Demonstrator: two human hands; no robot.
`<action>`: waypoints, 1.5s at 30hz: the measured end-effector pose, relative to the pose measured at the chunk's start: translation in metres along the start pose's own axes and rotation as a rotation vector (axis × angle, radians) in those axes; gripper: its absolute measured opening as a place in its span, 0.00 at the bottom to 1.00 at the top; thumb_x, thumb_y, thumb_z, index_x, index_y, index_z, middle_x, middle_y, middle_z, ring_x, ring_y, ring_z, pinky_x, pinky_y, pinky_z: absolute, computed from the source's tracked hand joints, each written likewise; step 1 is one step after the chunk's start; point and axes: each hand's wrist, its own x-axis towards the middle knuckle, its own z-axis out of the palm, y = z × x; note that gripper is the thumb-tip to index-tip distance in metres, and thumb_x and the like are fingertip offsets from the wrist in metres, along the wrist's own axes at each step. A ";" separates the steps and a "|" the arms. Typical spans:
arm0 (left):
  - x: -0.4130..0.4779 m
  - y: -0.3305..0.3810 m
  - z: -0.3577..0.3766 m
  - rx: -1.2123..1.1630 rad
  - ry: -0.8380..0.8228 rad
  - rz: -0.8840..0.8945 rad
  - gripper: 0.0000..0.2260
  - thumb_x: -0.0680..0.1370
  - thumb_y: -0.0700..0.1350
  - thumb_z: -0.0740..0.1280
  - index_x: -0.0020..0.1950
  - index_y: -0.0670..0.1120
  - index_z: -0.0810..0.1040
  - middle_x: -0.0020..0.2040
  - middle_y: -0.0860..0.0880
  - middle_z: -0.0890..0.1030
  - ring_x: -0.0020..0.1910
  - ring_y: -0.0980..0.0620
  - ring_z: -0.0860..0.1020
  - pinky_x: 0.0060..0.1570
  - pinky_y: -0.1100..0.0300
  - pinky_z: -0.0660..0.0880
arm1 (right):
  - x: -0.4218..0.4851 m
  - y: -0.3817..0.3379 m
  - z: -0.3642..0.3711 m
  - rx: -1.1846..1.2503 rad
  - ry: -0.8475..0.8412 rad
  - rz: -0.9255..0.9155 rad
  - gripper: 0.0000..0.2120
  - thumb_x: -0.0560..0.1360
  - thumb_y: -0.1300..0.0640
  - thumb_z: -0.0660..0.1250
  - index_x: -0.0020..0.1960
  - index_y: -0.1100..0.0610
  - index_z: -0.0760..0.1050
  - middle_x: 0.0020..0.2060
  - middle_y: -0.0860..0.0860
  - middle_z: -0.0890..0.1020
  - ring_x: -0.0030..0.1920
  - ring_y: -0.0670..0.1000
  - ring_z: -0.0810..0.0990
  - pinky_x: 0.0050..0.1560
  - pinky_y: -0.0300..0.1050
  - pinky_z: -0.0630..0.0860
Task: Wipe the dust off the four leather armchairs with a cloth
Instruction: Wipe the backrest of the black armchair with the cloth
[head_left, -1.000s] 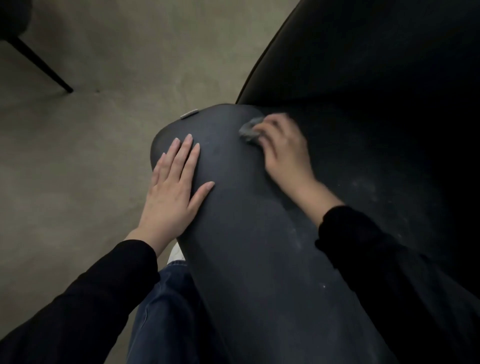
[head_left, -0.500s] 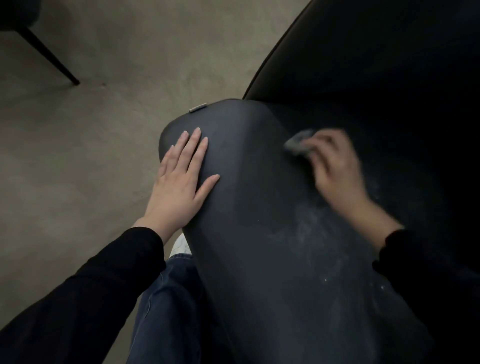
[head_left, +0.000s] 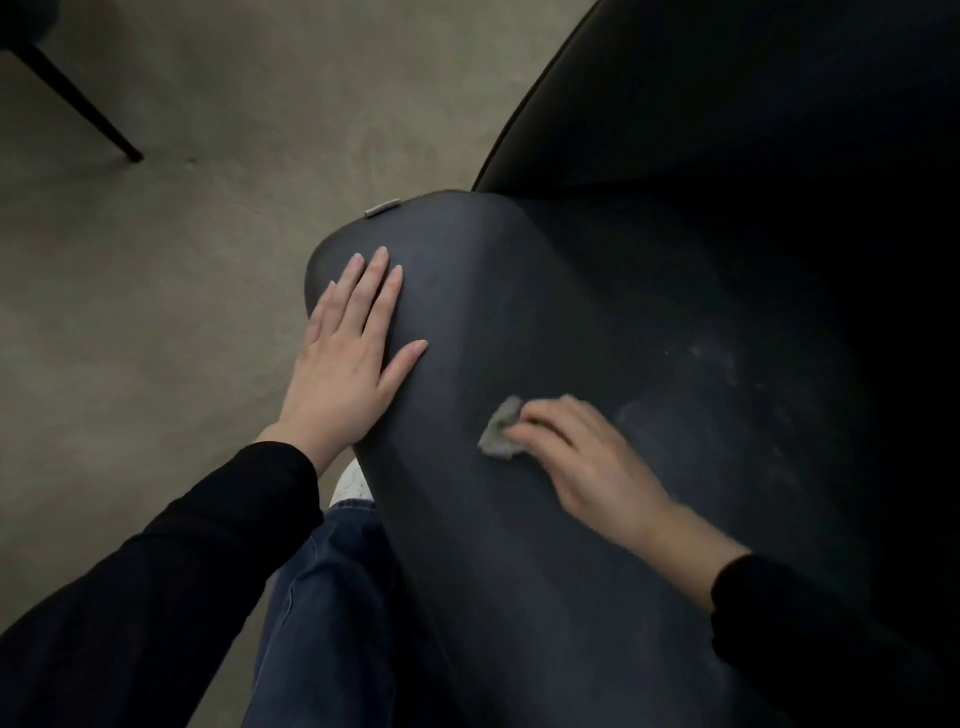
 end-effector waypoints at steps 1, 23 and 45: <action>0.000 0.000 0.000 0.014 0.002 0.002 0.31 0.81 0.61 0.48 0.80 0.45 0.52 0.80 0.48 0.51 0.79 0.50 0.46 0.75 0.55 0.42 | 0.008 0.010 -0.009 0.004 0.055 0.029 0.09 0.73 0.69 0.65 0.53 0.64 0.78 0.52 0.58 0.74 0.48 0.59 0.75 0.51 0.51 0.74; 0.036 0.084 0.010 0.125 -0.047 0.336 0.30 0.82 0.60 0.49 0.79 0.44 0.55 0.80 0.46 0.55 0.79 0.49 0.49 0.77 0.53 0.45 | -0.039 0.078 -0.036 -0.066 0.362 0.427 0.08 0.75 0.68 0.64 0.52 0.66 0.78 0.50 0.62 0.77 0.51 0.58 0.74 0.54 0.51 0.73; 0.069 0.130 0.038 0.235 -0.018 0.396 0.30 0.83 0.60 0.48 0.79 0.44 0.56 0.79 0.46 0.56 0.79 0.48 0.52 0.77 0.50 0.48 | -0.062 0.112 -0.049 -0.049 0.413 0.410 0.10 0.78 0.63 0.59 0.51 0.64 0.78 0.51 0.59 0.77 0.52 0.58 0.74 0.55 0.50 0.71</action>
